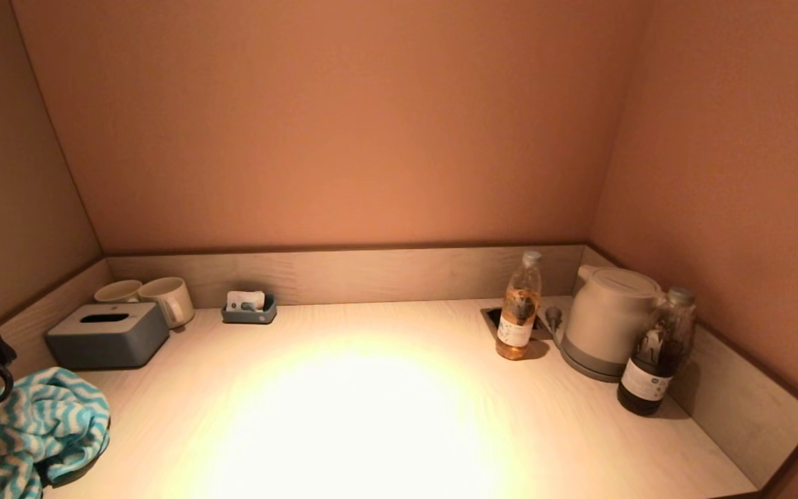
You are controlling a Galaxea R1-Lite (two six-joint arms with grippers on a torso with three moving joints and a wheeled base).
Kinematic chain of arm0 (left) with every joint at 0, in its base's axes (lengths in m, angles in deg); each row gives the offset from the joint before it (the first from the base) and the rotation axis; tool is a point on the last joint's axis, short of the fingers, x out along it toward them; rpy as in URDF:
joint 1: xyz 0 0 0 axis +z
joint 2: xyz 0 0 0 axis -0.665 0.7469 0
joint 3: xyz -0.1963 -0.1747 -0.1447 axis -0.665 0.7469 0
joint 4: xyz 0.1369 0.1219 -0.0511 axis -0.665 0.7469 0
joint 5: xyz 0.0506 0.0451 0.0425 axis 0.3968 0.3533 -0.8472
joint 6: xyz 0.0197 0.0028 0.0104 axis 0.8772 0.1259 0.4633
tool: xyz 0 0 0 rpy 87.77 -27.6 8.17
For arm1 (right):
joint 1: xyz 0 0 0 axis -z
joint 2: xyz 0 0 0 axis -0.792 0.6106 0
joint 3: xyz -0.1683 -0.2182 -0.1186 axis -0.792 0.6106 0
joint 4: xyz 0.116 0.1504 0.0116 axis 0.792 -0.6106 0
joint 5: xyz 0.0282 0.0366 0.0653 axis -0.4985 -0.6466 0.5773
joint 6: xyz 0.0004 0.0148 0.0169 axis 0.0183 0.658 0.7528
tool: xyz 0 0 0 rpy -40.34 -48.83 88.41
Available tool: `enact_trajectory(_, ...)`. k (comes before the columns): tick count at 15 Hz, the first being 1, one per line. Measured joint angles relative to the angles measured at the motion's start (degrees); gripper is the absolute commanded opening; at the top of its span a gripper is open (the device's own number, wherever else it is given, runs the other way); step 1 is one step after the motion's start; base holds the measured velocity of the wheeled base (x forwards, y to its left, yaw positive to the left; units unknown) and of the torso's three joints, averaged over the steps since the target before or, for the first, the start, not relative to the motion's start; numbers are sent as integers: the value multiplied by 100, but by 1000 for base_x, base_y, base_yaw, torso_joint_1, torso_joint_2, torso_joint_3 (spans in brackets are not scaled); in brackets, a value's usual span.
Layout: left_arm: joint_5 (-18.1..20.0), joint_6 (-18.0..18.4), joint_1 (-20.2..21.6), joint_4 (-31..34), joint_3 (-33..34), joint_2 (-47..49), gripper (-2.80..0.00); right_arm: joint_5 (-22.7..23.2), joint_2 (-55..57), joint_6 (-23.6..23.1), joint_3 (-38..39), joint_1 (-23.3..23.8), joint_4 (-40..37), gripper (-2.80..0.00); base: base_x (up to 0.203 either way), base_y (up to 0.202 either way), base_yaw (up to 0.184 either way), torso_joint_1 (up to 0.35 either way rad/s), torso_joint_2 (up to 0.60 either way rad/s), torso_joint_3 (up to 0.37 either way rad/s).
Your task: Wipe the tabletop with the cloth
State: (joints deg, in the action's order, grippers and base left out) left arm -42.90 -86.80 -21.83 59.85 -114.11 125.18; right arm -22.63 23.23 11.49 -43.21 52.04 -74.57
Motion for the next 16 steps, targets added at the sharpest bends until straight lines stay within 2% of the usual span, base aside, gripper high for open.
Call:
enact_trajectory(6,171,29,-9,-2,-35,-451,-280,0,0,-2,-2,0,0,-280,0,0,0,0,0,0)
enact_trajectory(8,529,149,-9,0,-22,-725,-280,0,0,-2,-2,0,0,-280,0,0,0,0,0,0)
enact_trajectory(11,1415,571,-4,-5,20,-1458,-280,0,0,-2,0,0,2,-280,0,0,0,0,0,0)
enact_trajectory(13,2027,660,13,26,65,-1867,-280,-2,0,-2,0,0,2,-280,0,0,0,0,0,0)
enact_trajectory(16,3194,684,51,70,280,-2670,-280,-2,0,-3,0,0,2,-280,0,0,0,0,0,0)
